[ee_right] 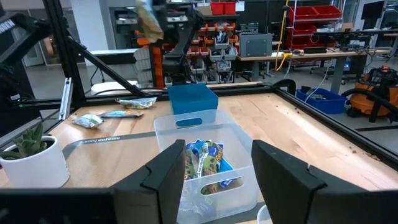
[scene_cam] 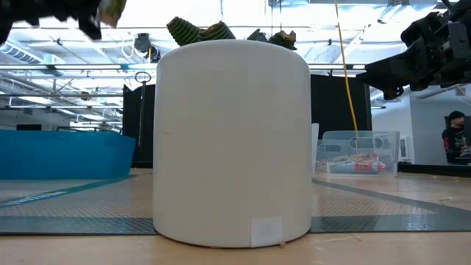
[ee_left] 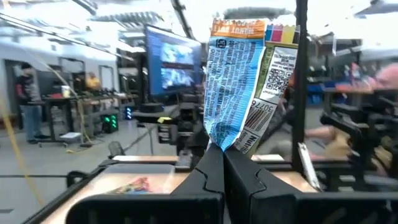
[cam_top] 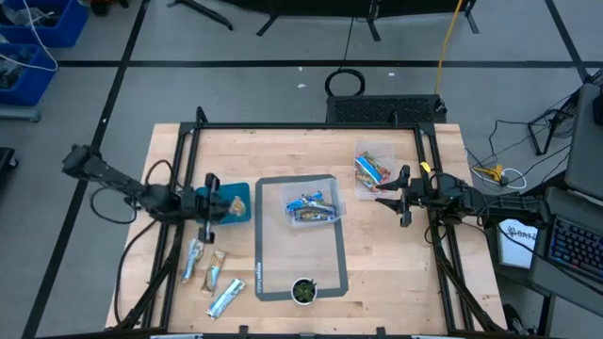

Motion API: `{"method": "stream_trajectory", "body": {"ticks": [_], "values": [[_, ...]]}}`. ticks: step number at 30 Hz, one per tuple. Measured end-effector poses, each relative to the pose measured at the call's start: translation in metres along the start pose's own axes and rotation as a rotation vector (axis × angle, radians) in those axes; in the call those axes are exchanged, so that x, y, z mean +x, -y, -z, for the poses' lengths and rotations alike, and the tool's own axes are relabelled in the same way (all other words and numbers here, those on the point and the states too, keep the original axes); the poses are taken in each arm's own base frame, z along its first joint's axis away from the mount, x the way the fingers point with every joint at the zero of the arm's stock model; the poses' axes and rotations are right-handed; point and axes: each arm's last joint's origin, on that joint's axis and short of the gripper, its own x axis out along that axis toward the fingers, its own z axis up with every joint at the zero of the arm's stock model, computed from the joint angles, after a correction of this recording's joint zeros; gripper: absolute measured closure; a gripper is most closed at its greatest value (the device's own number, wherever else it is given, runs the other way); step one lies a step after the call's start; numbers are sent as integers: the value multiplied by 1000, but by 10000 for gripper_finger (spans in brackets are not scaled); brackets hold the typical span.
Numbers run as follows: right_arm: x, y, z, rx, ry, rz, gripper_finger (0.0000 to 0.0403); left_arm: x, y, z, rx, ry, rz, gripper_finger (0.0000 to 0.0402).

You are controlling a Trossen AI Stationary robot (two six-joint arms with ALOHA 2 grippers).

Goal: Pick and place Granola Bars by type
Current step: Put the orange granola bar into the blue bin

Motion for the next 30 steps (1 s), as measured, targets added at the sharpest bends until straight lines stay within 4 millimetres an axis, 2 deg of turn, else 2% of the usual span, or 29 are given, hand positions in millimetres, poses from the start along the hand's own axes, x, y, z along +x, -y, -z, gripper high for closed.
{"method": "stream_trajectory", "body": {"ticks": [5, 12, 19, 25, 30], "values": [[0, 0, 0, 0, -1, 0, 227, -13, -18, 16, -2, 27, -85, 401], [0, 0, 0, 0, 0, 0, 227, -22, -34, 28, -4, 27, -174, 401], [0, 0, 0, 0, -1, 0, 227, -28, -47, 39, -84, -84, -317, 401], [0, 0, 0, 0, -1, 0, 227, -32, -51, 48, -169, -184, -347, 401], [0, 0, 0, 0, 0, 0, 227, -36, -50, 65, -261, -347, -342, 401]]}}
